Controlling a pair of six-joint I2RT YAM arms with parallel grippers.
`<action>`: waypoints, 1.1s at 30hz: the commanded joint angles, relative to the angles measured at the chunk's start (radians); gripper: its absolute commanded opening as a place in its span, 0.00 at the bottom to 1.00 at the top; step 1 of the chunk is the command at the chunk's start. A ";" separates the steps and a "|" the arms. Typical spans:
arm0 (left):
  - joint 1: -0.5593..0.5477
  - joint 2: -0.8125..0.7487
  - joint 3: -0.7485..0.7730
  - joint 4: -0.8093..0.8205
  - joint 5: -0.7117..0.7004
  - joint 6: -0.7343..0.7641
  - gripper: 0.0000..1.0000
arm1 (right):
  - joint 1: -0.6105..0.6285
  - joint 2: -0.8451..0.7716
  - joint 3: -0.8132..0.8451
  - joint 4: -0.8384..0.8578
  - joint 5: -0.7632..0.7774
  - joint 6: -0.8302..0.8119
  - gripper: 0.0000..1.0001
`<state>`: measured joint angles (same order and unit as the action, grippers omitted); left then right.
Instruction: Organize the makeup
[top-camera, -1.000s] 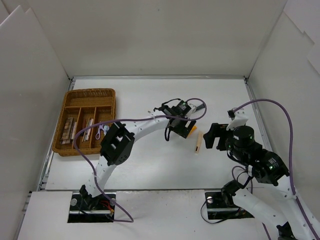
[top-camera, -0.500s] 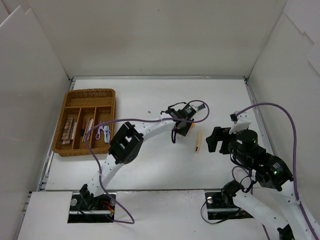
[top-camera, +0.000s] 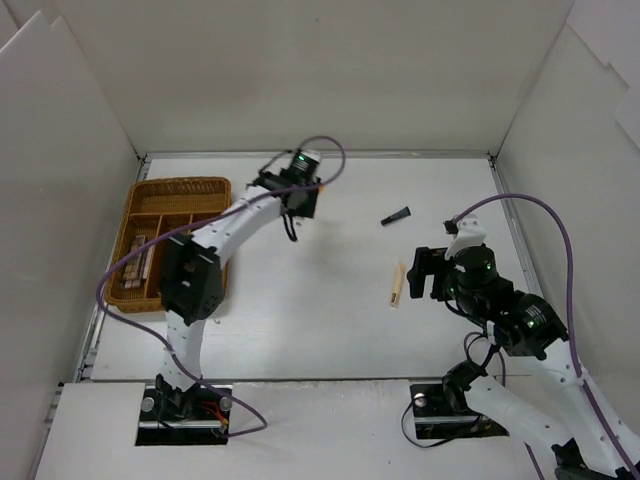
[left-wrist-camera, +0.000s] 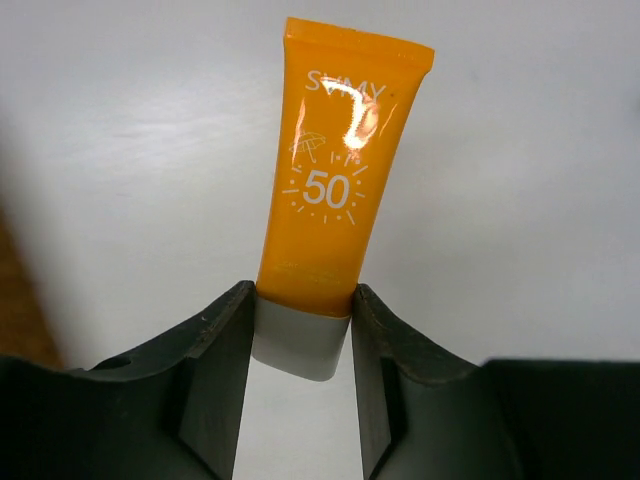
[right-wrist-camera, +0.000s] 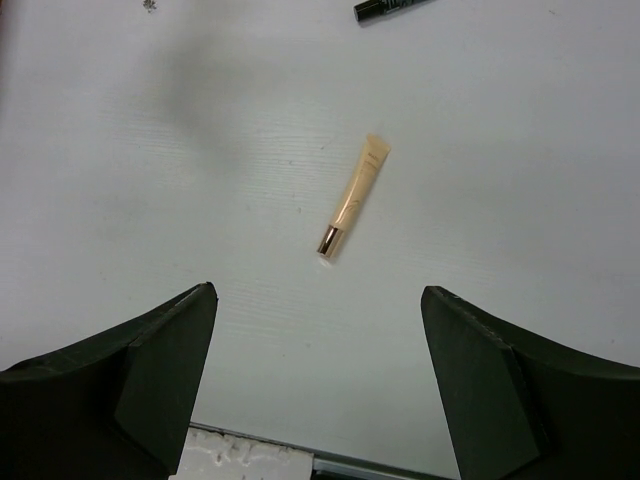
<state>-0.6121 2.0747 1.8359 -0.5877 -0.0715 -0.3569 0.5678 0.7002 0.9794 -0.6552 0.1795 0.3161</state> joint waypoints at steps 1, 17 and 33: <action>0.129 -0.189 0.081 -0.006 -0.094 0.104 0.01 | -0.006 0.050 0.016 0.084 0.032 -0.018 0.81; 0.627 -0.177 0.094 -0.107 0.108 -0.434 0.00 | -0.008 0.234 0.042 0.212 0.025 -0.031 0.81; 0.692 -0.081 -0.024 0.088 0.156 -0.945 0.01 | -0.009 0.197 0.013 0.215 0.087 0.003 0.83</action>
<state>0.0551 2.0056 1.7634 -0.5770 0.0834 -1.2030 0.5632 0.9112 0.9798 -0.4927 0.2153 0.3000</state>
